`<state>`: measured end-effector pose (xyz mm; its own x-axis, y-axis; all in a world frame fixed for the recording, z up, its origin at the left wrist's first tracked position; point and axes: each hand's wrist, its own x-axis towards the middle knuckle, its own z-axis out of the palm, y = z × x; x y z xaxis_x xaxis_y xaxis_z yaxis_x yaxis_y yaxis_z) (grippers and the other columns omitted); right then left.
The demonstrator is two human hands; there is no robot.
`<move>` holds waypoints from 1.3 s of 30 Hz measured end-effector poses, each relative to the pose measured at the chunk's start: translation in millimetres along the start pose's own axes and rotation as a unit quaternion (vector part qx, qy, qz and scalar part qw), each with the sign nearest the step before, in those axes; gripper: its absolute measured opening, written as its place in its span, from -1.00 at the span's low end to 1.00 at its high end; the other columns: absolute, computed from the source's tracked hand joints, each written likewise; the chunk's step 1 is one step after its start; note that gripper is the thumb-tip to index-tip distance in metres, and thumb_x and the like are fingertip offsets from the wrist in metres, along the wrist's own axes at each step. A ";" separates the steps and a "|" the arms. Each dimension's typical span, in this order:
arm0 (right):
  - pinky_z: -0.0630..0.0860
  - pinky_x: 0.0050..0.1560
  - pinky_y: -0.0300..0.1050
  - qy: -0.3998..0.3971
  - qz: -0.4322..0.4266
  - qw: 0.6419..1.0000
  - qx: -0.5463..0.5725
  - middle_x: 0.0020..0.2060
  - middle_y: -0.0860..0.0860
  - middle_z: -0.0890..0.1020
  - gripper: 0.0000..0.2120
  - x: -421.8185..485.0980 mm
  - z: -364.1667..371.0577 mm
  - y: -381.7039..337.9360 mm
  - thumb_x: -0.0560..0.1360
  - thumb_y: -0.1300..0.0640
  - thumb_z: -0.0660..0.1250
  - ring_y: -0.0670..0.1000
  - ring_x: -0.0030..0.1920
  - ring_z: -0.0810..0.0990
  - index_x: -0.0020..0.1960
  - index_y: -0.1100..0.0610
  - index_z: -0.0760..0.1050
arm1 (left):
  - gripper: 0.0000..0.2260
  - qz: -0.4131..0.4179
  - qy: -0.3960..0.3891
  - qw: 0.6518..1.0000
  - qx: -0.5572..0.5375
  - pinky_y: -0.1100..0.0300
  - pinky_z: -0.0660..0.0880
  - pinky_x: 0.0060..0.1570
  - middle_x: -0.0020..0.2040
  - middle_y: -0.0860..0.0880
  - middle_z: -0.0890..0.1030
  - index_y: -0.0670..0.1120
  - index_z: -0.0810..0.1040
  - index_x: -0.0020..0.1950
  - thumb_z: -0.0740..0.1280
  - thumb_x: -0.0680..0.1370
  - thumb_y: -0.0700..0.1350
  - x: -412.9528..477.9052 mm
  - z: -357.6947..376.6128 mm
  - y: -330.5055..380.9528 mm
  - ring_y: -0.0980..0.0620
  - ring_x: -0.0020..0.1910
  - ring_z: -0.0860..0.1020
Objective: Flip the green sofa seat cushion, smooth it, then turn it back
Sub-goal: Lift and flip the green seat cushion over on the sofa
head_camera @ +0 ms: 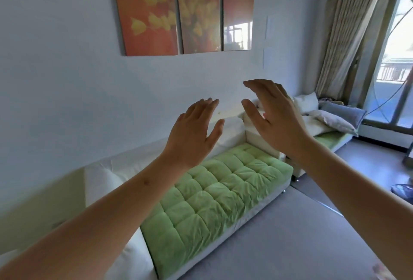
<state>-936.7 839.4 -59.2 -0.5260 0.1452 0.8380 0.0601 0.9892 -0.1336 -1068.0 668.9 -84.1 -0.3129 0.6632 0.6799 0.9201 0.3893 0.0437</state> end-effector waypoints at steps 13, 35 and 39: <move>0.48 0.22 0.03 -0.027 0.013 0.999 -0.044 0.32 -0.04 0.50 -0.49 128.8 154.9 125.8 0.64 -0.18 0.05 0.00 0.29 0.43 0.44 0.08 0.38 | -0.43 0.036 -0.001 0.998 -0.043 0.07 0.33 0.36 0.50 -0.02 0.36 -0.08 0.28 0.54 -0.05 0.64 0.21 166.6 142.8 -142.0 0.03 0.52 0.26; 0.45 0.29 0.06 -0.087 -0.032 0.995 0.033 0.30 -0.03 0.52 -0.47 296.1 358.7 507.7 0.62 -0.20 0.03 0.03 0.35 0.41 0.40 0.10 0.43 | -0.43 -0.063 -0.021 0.998 0.018 0.09 0.32 0.39 0.51 -0.02 0.35 -0.06 0.25 0.55 -0.07 0.64 0.21 453.0 436.8 -184.5 0.04 0.51 0.27; 0.40 0.22 -0.07 -0.097 -0.050 0.993 0.046 0.31 -0.05 0.52 -0.48 324.3 417.6 538.7 0.63 -0.20 0.03 0.02 0.35 0.41 0.41 0.08 0.43 | -0.45 -0.088 -0.032 0.995 0.034 0.07 0.31 0.41 0.53 -0.01 0.33 -0.04 0.21 0.56 -0.06 0.65 0.21 487.3 475.1 -219.1 0.04 0.52 0.26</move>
<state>-1429.2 1411.0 -80.4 -0.6795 0.0311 0.7330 -0.0742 0.9911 -0.1107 -1534.0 1210.6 -110.2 -0.4847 0.6186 0.6184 0.8318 0.5446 0.1072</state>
